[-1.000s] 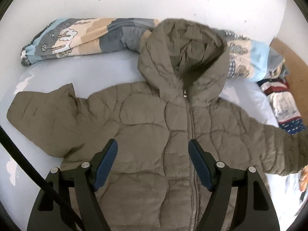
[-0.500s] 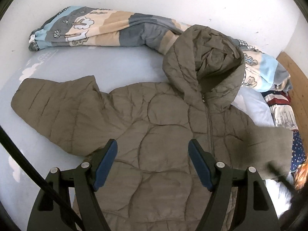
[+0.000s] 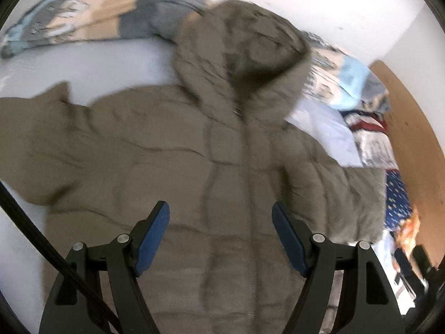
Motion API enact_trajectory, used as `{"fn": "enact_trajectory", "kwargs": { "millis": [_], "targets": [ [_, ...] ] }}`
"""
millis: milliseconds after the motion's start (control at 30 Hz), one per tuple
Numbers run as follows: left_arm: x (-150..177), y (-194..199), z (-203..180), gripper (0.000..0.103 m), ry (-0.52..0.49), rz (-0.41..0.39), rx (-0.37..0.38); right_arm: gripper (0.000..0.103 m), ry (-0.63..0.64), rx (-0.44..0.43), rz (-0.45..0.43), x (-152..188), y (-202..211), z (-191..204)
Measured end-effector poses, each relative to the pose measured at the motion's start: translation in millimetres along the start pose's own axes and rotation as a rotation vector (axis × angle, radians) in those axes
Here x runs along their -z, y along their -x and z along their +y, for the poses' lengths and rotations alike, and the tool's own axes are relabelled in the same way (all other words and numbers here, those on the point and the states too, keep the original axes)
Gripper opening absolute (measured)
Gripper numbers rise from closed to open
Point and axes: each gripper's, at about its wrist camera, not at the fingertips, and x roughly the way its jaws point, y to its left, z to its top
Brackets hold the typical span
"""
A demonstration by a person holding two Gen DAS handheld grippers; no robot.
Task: Fold large clothes
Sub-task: 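Carry the held sleeve across the jacket body with the right tool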
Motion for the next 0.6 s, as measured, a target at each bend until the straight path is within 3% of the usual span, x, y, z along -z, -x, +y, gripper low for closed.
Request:
{"fn": "enact_trajectory", "kwargs": {
  "millis": [67,200,300,433,600],
  "targets": [
    [9,-10,-15,0.075,-0.016,0.033,0.043,0.082,-0.041,0.039,-0.082,0,27,-27],
    [29,-29,-45,0.075,-0.101,0.083,0.059,0.081,-0.155,0.135,-0.082,-12,26,-83],
    [39,-42,-59,0.075,-0.124,0.106,0.059,0.081,-0.3,0.136,-0.072,-22,20,-124],
    [46,-61,-65,0.075,-0.026,0.161,0.127,0.081,-0.514,0.047,-0.064,-32,16,-170],
    [49,-85,-83,0.075,0.111,0.216,0.206,0.081,-0.59,-0.009,-0.022,-28,18,-178]
  ]
}}
